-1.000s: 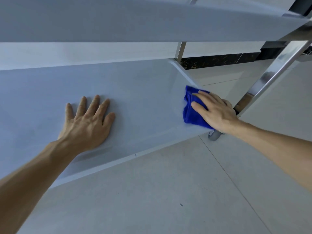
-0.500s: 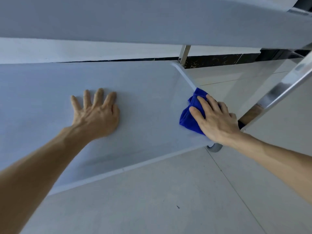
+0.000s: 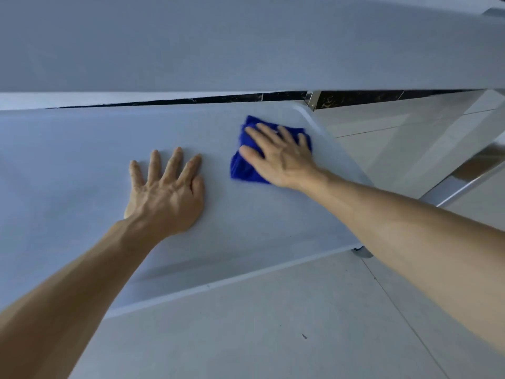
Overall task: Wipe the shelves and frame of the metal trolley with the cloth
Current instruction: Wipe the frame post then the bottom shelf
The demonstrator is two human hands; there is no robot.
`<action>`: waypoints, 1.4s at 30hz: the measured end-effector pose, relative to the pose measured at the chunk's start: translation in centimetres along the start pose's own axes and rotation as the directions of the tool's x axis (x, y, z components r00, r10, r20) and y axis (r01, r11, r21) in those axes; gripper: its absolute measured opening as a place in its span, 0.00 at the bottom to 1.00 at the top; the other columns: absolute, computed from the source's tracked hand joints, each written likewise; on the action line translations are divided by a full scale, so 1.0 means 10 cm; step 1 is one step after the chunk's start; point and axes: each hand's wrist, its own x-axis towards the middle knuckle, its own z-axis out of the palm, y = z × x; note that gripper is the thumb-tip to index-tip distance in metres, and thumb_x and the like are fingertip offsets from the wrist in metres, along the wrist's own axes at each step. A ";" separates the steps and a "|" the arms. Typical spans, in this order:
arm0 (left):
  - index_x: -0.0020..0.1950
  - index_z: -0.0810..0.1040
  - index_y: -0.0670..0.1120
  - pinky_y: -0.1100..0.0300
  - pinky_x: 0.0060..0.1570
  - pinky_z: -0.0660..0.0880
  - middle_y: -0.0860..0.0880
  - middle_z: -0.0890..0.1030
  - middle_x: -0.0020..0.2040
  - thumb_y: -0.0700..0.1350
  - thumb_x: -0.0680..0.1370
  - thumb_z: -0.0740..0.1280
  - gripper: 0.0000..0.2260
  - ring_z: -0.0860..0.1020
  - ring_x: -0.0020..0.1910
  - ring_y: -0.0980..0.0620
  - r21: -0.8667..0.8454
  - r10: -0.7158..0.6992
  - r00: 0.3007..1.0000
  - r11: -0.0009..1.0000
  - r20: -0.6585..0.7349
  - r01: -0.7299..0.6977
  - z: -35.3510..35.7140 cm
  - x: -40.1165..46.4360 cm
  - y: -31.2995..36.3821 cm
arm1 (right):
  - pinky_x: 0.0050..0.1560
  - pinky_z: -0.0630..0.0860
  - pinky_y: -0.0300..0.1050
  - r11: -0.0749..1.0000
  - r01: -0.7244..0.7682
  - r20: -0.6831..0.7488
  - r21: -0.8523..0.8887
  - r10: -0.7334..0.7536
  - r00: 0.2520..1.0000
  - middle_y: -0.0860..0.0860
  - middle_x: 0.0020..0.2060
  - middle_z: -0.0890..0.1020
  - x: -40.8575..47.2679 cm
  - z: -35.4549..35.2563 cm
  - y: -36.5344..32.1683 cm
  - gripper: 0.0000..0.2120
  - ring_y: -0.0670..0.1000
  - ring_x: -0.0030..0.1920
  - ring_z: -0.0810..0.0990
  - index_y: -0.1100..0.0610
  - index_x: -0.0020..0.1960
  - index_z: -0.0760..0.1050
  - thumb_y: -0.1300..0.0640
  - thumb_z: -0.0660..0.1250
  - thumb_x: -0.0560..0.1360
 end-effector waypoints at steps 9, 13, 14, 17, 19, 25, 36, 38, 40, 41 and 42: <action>0.80 0.44 0.58 0.36 0.74 0.45 0.51 0.48 0.82 0.57 0.80 0.36 0.27 0.46 0.80 0.40 0.001 0.034 0.999 0.999 -0.007 -0.034 0.02 -0.04 -0.03 | 0.79 0.49 0.51 0.959 0.265 -0.046 -0.098 -0.270 0.962 0.39 0.80 0.56 -0.65 -0.19 0.75 0.31 0.45 0.80 0.54 0.38 0.79 0.56 0.31 0.42 0.78; 0.80 0.43 0.56 0.35 0.73 0.45 0.49 0.47 0.82 0.56 0.79 0.35 0.28 0.46 0.79 0.39 0.034 0.039 0.999 0.999 -0.008 -0.038 0.01 -0.07 0.01 | 0.71 0.61 0.57 0.956 -0.287 -0.040 0.067 0.290 0.956 0.44 0.79 0.57 -0.02 -0.35 1.06 0.29 0.58 0.76 0.62 0.41 0.78 0.56 0.33 0.46 0.80; 0.80 0.43 0.56 0.35 0.73 0.45 0.49 0.47 0.82 0.56 0.79 0.35 0.28 0.46 0.79 0.39 0.033 0.035 0.999 0.999 -0.008 -0.035 0.01 -0.07 0.02 | 0.69 0.62 0.59 0.921 -0.378 -0.032 0.095 0.382 0.924 0.46 0.78 0.58 0.13 -0.33 0.99 0.30 0.61 0.74 0.65 0.42 0.78 0.56 0.32 0.45 0.79; 0.80 0.43 0.57 0.37 0.74 0.43 0.51 0.46 0.82 0.56 0.80 0.37 0.27 0.44 0.80 0.41 -0.003 0.014 1.000 1.000 0.009 -0.014 0.00 -0.05 0.00 | 0.72 0.55 0.64 0.947 -0.320 -0.100 -0.005 0.318 0.943 0.45 0.80 0.57 0.32 -0.18 0.59 0.33 0.64 0.76 0.59 0.43 0.78 0.56 0.30 0.44 0.77; 0.80 0.44 0.57 0.37 0.75 0.42 0.51 0.47 0.82 0.56 0.81 0.38 0.27 0.44 0.80 0.43 -0.021 0.005 1.000 1.000 0.003 -0.005 0.00 -0.05 -0.02 | 0.76 0.49 0.63 0.990 -0.139 -0.064 -0.025 0.137 0.988 0.42 0.81 0.54 0.30 -0.09 0.32 0.35 0.61 0.79 0.54 0.41 0.79 0.53 0.28 0.43 0.76; 0.81 0.48 0.47 0.39 0.75 0.42 0.51 0.48 0.82 0.56 0.82 0.40 0.28 0.44 0.80 0.44 -0.066 -0.013 1.000 0.998 -0.006 0.013 -0.01 -0.07 -0.02 | 0.79 0.49 0.57 0.943 0.323 -0.050 -0.078 -0.327 0.944 0.39 0.80 0.55 -0.03 -0.01 0.08 0.34 0.54 0.80 0.53 0.39 0.80 0.52 0.28 0.42 0.77; 0.81 0.46 0.50 0.39 0.76 0.41 0.53 0.45 0.82 0.57 0.80 0.38 0.29 0.43 0.80 0.45 -0.036 -0.034 0.999 0.999 0.016 0.035 -0.03 -0.06 -0.02 | 0.77 0.49 0.60 0.984 0.174 0.016 -0.025 -0.173 0.985 0.41 0.81 0.55 0.83 -0.04 -0.42 0.31 0.55 0.80 0.53 0.39 0.79 0.53 0.31 0.45 0.79; 0.81 0.46 0.50 0.40 0.76 0.41 0.53 0.45 0.82 0.58 0.80 0.37 0.29 0.42 0.80 0.45 -0.042 -0.043 0.999 0.998 0.010 0.044 -0.03 -0.05 -0.02 | 0.77 0.51 0.59 0.991 0.133 0.026 -0.021 -0.133 0.991 0.40 0.80 0.56 0.95 -0.11 -0.34 0.30 0.54 0.79 0.55 0.38 0.79 0.54 0.31 0.46 0.79; 0.81 0.46 0.51 0.40 0.76 0.40 0.54 0.44 0.82 0.58 0.80 0.37 0.29 0.42 0.80 0.45 -0.057 -0.052 0.999 0.997 0.005 0.052 -0.02 -0.05 -0.03 | 0.76 0.52 0.59 0.999 0.040 0.026 -0.021 -0.040 0.999 0.41 0.80 0.56 1.05 -0.20 -0.15 0.30 0.54 0.79 0.56 0.39 0.78 0.56 0.32 0.47 0.79; 0.81 0.45 0.51 0.40 0.76 0.40 0.54 0.44 0.82 0.58 0.80 0.37 0.30 0.42 0.80 0.45 -0.061 -0.054 0.999 0.997 0.005 0.054 -0.01 -0.05 -0.04 | 0.75 0.54 0.59 0.999 -0.026 0.014 -0.022 0.026 1.000 0.42 0.80 0.57 1.07 -0.24 0.00 0.29 0.55 0.78 0.58 0.41 0.78 0.58 0.33 0.47 0.79; 0.81 0.45 0.51 0.40 0.76 0.40 0.54 0.44 0.82 0.58 0.80 0.37 0.30 0.42 0.80 0.45 -0.059 -0.053 0.999 0.997 0.005 0.053 -0.01 -0.05 -0.03 | 0.75 0.55 0.60 0.995 -0.094 -0.010 -0.025 0.093 0.996 0.44 0.79 0.59 1.06 -0.26 0.18 0.28 0.56 0.78 0.59 0.42 0.76 0.59 0.35 0.46 0.79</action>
